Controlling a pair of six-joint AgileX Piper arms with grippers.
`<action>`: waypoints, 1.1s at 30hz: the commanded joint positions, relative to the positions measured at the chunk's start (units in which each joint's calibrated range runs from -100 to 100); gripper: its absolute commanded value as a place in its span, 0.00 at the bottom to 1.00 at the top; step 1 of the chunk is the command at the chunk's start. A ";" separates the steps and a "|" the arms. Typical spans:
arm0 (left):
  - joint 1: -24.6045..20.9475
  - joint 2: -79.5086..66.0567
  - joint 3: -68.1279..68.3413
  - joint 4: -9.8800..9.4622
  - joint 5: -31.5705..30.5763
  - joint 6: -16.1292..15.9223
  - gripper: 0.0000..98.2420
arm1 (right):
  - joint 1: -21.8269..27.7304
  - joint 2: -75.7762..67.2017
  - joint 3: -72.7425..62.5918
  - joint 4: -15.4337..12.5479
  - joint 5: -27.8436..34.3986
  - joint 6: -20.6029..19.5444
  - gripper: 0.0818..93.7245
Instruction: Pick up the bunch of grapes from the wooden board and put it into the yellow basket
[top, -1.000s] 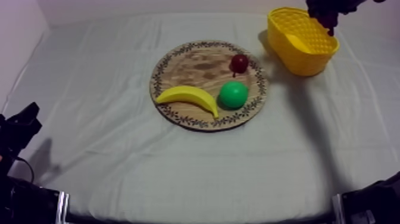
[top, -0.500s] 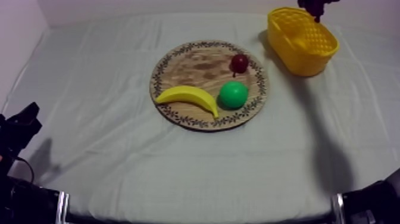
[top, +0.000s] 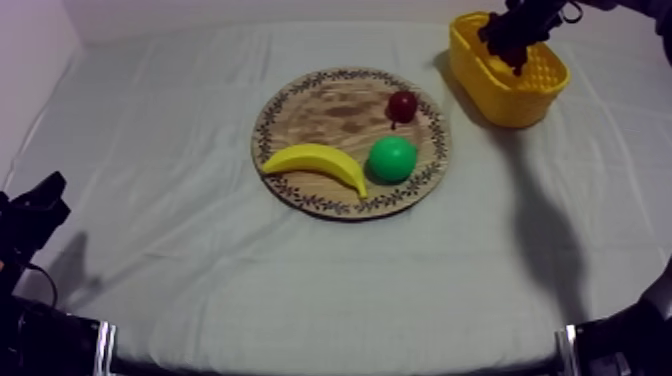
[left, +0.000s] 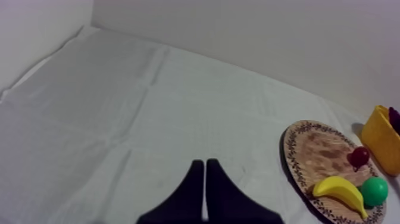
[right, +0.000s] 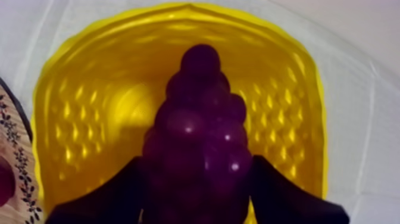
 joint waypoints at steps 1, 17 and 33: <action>-0.01 0.00 0.00 0.02 0.01 0.01 0.00 | -0.04 0.13 0.35 0.09 -0.21 -0.03 0.37; -0.01 0.00 0.00 0.02 0.01 0.01 0.00 | -0.23 -3.20 4.16 0.83 -3.98 -0.49 0.79; -0.01 0.00 0.00 0.02 0.01 0.01 0.00 | 1.26 -21.92 27.23 2.84 -13.99 -1.46 0.41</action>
